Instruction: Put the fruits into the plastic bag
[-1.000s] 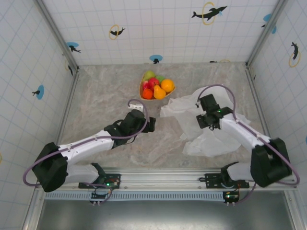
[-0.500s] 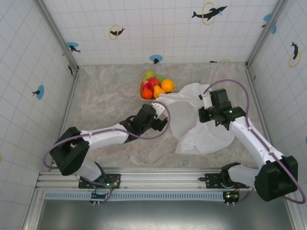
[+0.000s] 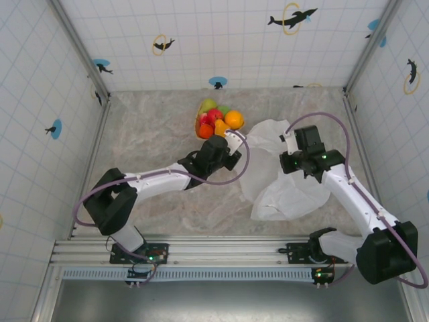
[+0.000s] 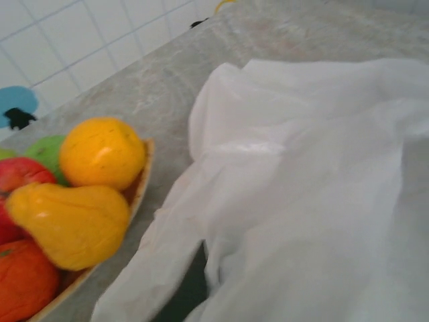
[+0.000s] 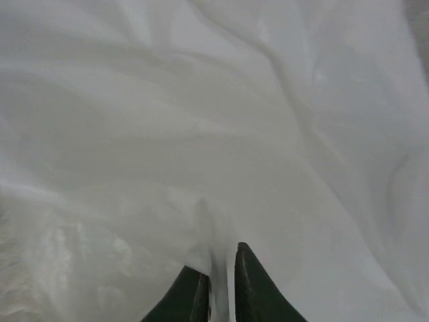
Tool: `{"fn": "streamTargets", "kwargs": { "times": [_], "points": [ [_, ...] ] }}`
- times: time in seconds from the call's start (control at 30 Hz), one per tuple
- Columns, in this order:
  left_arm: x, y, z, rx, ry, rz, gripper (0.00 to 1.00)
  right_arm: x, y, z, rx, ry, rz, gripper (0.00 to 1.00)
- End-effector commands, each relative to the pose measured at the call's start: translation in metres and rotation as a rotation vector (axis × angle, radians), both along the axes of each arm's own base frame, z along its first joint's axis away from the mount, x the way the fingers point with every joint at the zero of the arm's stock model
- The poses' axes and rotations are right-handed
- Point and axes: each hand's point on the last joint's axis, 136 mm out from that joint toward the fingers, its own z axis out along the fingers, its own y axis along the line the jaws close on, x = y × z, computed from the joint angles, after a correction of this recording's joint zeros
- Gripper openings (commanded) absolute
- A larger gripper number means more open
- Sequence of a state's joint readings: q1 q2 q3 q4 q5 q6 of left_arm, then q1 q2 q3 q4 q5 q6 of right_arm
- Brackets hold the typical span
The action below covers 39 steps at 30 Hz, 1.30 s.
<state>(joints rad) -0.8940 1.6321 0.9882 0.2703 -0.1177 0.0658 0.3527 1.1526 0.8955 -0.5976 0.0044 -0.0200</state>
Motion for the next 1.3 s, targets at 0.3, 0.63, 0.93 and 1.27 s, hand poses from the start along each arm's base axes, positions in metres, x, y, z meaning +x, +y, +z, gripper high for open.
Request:
{"fn": "streamTargets", "kwargs": {
  "times": [0.3,0.63,0.93,1.27],
  "points": [
    [-0.025,-0.029,0.035,-0.281,0.34,-0.021,0.0,-0.013,0.037,0.004,0.079,-0.309,0.047,0.63],
    [-0.026,-0.02,0.034,-0.321,0.448,0.074,0.0,-0.029,0.016,-0.029,-0.119,-0.391,-0.027,0.85],
    [-0.01,-0.012,0.042,-0.396,0.503,0.094,0.0,0.014,-0.006,0.031,-0.327,-0.496,-0.17,0.18],
    [0.036,0.038,0.05,-0.331,0.201,0.357,0.68,0.037,0.011,0.036,0.038,-0.248,-0.159,0.0]
  ]
}}
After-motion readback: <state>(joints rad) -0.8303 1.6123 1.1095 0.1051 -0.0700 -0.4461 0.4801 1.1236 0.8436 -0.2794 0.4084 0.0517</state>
